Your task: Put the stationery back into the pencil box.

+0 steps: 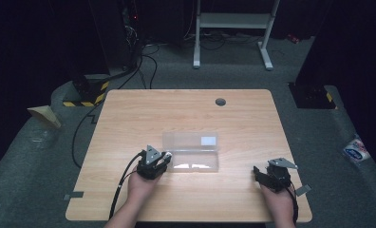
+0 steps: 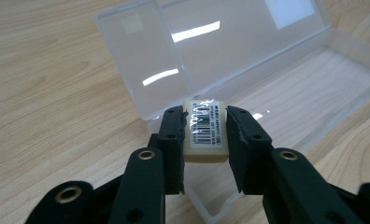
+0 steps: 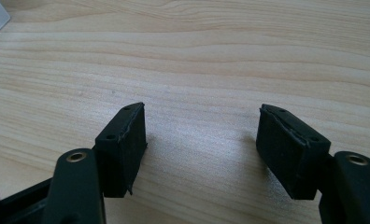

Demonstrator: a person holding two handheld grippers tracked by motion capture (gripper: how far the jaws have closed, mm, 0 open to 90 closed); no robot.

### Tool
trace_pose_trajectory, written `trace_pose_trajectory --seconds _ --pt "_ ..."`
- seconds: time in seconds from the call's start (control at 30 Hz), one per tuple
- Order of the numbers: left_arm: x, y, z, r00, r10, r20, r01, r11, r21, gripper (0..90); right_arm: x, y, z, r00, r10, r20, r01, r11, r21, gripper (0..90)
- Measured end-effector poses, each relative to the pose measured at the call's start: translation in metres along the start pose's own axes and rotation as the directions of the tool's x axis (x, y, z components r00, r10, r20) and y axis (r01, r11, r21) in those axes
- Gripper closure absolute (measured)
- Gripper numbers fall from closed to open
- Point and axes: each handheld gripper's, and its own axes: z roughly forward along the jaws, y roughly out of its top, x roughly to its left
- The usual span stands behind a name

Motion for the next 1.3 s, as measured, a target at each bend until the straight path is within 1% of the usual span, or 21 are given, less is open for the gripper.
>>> trace_pose_trajectory --seconds 0.13,0.17,0.3,0.4,0.6,0.73,0.87,1.0,1.1,1.3 --pt "-0.0016 -0.0003 0.0033 0.9998 0.018 -0.011 -0.018 0.9998 0.011 67.9 0.0001 0.0000 0.0000 1.0000 -0.001 0.001 0.001 1.000 0.000 33.1" --pt "-0.0019 -0.0005 0.0037 0.9998 0.019 -0.006 -0.019 0.9997 0.013 67.9 0.0004 0.0000 -0.0001 1.0000 0.000 0.002 0.000 1.000 0.000 33.4" --pt "-0.0027 -0.0023 0.0060 0.9995 0.027 -0.014 -0.026 0.9993 0.025 67.8 0.0005 -0.0004 -0.0003 1.0000 -0.004 0.002 0.004 1.000 -0.001 33.5" --pt "-0.0033 -0.0027 0.0069 0.9987 0.045 -0.022 -0.044 0.9985 0.031 67.8 0.0005 -0.0005 -0.0005 1.0000 -0.004 0.001 0.004 1.000 -0.001 33.5" --pt "-0.0036 -0.0032 0.0076 0.9987 0.044 -0.026 -0.043 0.9984 0.038 67.8 0.0004 -0.0006 -0.0006 1.0000 -0.007 -0.001 0.007 1.000 -0.001 33.5" --pt "-0.0040 -0.0030 0.0080 0.9982 0.051 -0.030 -0.050 0.9978 0.043 67.7 0.0004 -0.0007 -0.0007 1.0000 -0.007 -0.002 0.007 1.000 -0.001 33.5" --pt "-0.0036 -0.0030 0.0087 0.9986 0.043 -0.030 -0.042 0.9983 0.041 67.2 0.0003 -0.0008 -0.0009 0.9999 -0.011 -0.002 0.011 1.000 0.000 33.5" --pt "-0.0032 -0.0027 0.0081 0.9993 0.032 -0.020 -0.032 0.9989 0.033 63.5 0.0003 -0.0008 -0.0010 0.9999 -0.011 -0.002 0.011 1.000 0.000 33.5" --pt "-0.0033 -0.0018 0.0067 0.9996 0.022 -0.017 -0.022 0.9996 0.018 63.5 0.0003 -0.0008 -0.0010 0.9999 -0.010 -0.002 0.010 1.000 0.000 33.5" --pt "-0.0025 -0.0001 0.0030 0.9998 0.013 -0.016 -0.013 0.9999 0.004 63.8 0.0003 -0.0008 -0.0010 0.9999 -0.011 -0.002 0.011 1.000 0.000 33.5"
